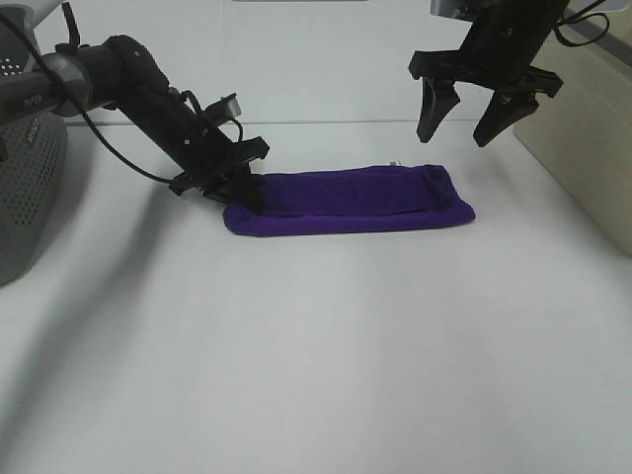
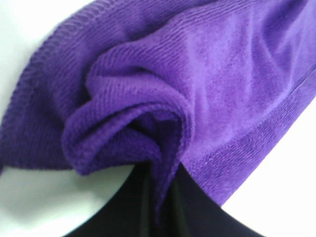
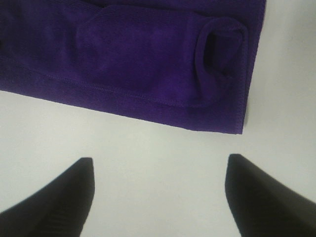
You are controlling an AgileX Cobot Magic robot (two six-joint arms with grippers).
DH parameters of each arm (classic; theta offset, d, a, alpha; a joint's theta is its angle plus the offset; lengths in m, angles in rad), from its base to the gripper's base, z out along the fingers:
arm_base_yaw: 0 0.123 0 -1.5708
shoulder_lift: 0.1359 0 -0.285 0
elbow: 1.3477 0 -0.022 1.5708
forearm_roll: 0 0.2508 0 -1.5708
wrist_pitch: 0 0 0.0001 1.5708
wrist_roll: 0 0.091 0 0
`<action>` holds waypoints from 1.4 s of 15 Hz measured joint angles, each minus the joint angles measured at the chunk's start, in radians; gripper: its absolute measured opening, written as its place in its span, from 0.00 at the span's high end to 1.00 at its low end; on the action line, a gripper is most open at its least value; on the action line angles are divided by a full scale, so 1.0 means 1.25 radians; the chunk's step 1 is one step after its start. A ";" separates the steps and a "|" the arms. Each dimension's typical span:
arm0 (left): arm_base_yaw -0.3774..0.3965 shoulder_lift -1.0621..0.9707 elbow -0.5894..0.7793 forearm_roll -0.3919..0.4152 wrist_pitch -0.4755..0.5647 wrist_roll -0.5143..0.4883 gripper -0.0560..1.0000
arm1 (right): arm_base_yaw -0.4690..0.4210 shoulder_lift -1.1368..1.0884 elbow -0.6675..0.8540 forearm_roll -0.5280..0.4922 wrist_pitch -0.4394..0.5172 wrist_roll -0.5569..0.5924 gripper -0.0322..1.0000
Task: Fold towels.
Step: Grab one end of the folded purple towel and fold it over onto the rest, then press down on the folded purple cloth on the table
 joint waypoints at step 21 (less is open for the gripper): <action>-0.176 -0.110 0.002 -0.147 -0.231 0.029 0.32 | 0.000 -0.264 0.000 0.034 0.003 0.014 0.26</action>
